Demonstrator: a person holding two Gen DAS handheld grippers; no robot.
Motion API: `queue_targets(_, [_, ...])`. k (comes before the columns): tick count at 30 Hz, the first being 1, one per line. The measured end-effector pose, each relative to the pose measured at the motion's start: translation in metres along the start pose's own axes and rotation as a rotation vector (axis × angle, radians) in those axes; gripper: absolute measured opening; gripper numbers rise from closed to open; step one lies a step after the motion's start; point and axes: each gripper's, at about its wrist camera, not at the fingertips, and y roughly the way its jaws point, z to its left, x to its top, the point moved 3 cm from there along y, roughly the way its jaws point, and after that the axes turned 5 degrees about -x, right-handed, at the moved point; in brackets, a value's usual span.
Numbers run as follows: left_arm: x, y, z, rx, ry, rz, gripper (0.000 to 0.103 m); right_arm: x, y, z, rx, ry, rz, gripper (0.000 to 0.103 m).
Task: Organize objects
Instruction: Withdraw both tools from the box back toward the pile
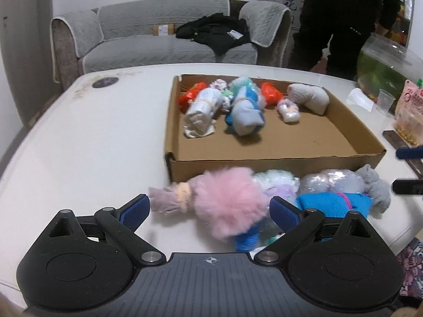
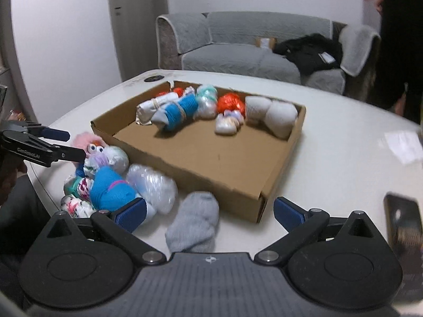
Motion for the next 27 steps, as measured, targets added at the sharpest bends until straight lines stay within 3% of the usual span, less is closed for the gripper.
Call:
queue_targets(7, [0.004, 0.015, 0.008, -0.016, -0.048, 0.002, 0.102, -0.017, 0.012, 0.003, -0.002, 0.049, 0.020, 0.100])
queue_targets(12, [-0.003, 0.009, 0.027, 0.032, -0.073, 0.006, 0.102, -0.019, 0.013, 0.010, -0.015, 0.030, 0.017, 0.099])
queue_targets(19, [-0.013, 0.001, 0.059, 0.165, -0.112, 0.038, 0.102, -0.027, 0.020, 0.010, -0.079, 0.006, 0.046, 0.098])
queue_targets(22, [-0.016, -0.004, 0.061, 0.168, -0.107, 0.047, 0.102, -0.028, 0.020, 0.010, -0.075, 0.010, 0.046, 0.093])
queue_targets(24, [-0.014, -0.006, 0.058, 0.160, -0.091, 0.042, 0.102, -0.028, 0.022, 0.012, -0.075, 0.005, 0.049, 0.082])
queue_targets(27, [-0.008, 0.000, 0.052, 0.154, -0.069, 0.031, 0.102, -0.031, 0.026, 0.015, -0.079, -0.002, 0.062, 0.074])
